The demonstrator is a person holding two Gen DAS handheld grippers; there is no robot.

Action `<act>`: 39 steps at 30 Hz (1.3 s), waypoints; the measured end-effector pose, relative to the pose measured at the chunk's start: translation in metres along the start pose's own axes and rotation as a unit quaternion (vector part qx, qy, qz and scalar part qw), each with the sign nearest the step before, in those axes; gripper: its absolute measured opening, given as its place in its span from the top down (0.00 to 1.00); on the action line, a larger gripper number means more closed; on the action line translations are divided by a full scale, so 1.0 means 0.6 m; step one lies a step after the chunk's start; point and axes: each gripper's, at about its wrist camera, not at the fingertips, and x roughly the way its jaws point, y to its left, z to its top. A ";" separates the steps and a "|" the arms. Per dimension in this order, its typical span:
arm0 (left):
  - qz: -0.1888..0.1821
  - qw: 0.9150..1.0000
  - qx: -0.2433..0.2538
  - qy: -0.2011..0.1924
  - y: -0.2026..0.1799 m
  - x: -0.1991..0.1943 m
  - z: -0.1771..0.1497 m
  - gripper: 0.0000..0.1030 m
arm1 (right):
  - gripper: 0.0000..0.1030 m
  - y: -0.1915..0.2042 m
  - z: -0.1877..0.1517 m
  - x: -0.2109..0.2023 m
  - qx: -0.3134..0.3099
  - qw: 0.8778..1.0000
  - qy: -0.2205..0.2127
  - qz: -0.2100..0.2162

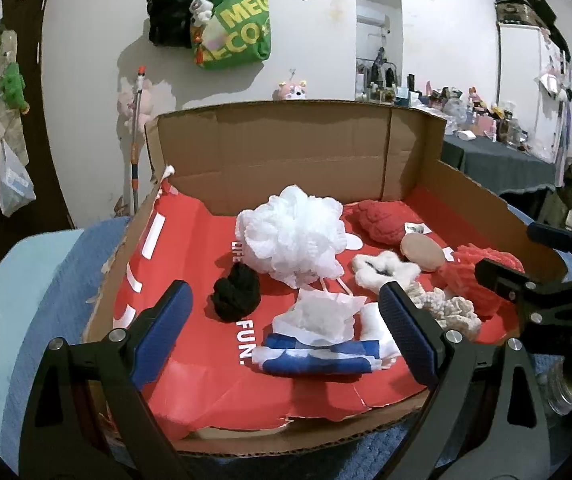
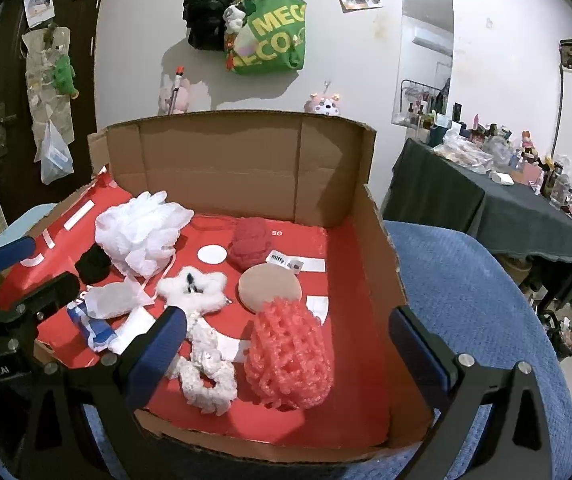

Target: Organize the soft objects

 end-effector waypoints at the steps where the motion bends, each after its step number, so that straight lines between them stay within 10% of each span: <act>1: -0.002 1.000 -0.004 0.003 0.002 0.002 -0.001 0.08 | 0.00 0.002 -0.001 0.000 -0.001 1.000 0.000 -0.001; 39: -0.003 1.000 -0.006 0.028 0.001 0.022 -0.011 0.08 | 0.00 0.004 -0.008 0.012 -0.002 1.000 0.016 -0.004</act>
